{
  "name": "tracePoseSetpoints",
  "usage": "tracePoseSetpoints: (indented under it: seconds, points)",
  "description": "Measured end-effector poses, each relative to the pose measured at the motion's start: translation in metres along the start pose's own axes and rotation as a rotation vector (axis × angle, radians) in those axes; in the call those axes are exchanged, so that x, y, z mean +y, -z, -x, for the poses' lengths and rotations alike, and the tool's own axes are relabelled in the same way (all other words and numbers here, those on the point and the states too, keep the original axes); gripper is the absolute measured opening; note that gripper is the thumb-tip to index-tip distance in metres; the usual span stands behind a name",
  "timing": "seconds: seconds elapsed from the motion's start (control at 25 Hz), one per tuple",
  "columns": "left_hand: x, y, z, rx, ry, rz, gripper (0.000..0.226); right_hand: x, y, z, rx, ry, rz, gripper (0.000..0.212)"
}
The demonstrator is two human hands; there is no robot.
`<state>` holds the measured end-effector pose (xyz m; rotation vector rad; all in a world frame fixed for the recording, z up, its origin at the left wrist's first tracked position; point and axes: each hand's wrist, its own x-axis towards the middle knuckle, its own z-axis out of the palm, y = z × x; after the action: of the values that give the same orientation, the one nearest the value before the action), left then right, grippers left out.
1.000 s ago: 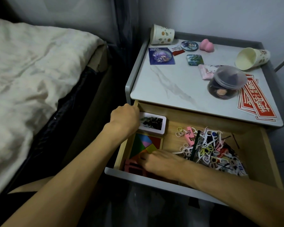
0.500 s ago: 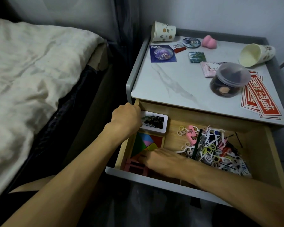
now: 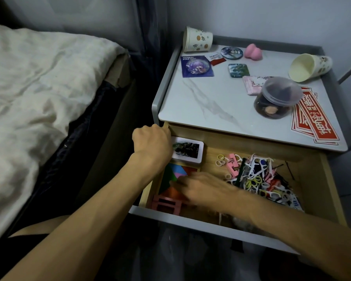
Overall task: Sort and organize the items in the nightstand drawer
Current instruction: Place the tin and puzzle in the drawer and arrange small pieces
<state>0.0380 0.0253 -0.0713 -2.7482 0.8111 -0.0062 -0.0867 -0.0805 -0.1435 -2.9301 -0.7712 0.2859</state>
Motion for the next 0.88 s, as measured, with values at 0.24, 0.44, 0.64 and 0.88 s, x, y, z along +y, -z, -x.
tracePoseSetpoints:
  seconds: [0.24, 0.44, 0.64, 0.88]
  points:
    - [0.025, 0.01, 0.006, 0.03, -0.329, 0.377, 0.017, 0.054, 0.041, 0.096, -0.045, -0.437, -0.21, 0.019]
    - [0.077, -0.022, 0.033, -0.234, -0.829, 0.367, 0.031, 0.056, 0.016, 0.156, -0.277, -0.543, -0.272, 0.022]
    - [0.096, -0.046, 0.041, -0.309, -0.95, 0.185, 0.038, 0.045, 0.006, 0.169, -0.23, -0.51, -0.196, 0.047]
    - [0.111, -0.058, 0.034, -0.394, -0.893, 0.359, 0.019, 0.055, 0.001, 0.162, -0.241, -0.478, -0.155, 0.052]
